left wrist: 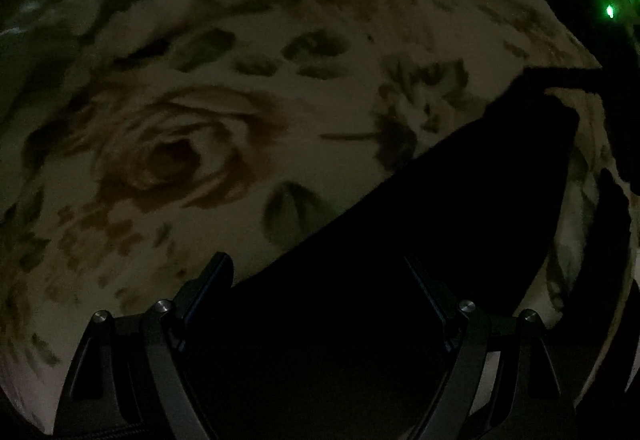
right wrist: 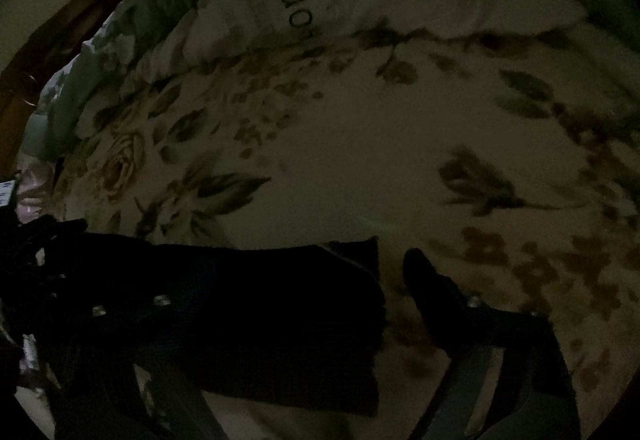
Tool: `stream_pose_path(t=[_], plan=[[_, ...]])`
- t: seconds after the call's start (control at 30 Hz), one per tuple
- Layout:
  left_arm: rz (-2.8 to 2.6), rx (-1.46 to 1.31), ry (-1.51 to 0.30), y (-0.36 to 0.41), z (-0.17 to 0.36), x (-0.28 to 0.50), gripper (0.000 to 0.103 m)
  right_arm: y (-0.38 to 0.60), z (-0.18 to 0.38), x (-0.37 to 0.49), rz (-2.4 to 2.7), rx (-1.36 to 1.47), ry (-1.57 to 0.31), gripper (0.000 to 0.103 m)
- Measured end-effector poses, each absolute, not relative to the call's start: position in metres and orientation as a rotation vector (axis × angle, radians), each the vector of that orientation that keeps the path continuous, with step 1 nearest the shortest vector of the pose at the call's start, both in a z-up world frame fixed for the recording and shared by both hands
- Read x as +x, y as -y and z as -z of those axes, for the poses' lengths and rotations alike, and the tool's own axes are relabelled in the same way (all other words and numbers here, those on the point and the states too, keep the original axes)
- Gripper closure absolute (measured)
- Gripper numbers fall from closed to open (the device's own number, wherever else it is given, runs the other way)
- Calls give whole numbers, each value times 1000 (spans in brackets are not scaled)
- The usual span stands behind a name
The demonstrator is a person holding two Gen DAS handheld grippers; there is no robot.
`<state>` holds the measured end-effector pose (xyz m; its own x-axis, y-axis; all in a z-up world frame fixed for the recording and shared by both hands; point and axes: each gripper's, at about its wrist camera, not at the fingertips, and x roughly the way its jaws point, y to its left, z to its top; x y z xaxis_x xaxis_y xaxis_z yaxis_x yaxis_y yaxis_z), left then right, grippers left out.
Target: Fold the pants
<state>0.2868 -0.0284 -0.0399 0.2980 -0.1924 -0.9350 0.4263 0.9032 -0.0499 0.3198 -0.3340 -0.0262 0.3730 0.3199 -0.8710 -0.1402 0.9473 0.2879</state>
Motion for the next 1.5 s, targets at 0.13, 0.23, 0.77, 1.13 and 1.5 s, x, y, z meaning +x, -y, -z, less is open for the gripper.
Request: stream_pose_path(t=[0.13, 0.23, 0.77, 1.13, 1.5], plan=[[452, 275, -1238, 43, 54, 286, 31, 332, 37, 323, -295, 194, -1194, 61], [489, 244, -1226, 45, 45, 278, 81, 337, 34, 318, -303, 235, -1179, 84], [493, 169, -1056, 57, -28, 174, 99, 356, -45, 226, -458, 267, -925, 87], [528, 164, -1037, 80, -29, 102, 99, 384, -36, 158, -529, 245, -916, 90], [554, 157, -1064, 86, -10, 58, 99, 383, -21, 113, -547, 109, -978, 93]])
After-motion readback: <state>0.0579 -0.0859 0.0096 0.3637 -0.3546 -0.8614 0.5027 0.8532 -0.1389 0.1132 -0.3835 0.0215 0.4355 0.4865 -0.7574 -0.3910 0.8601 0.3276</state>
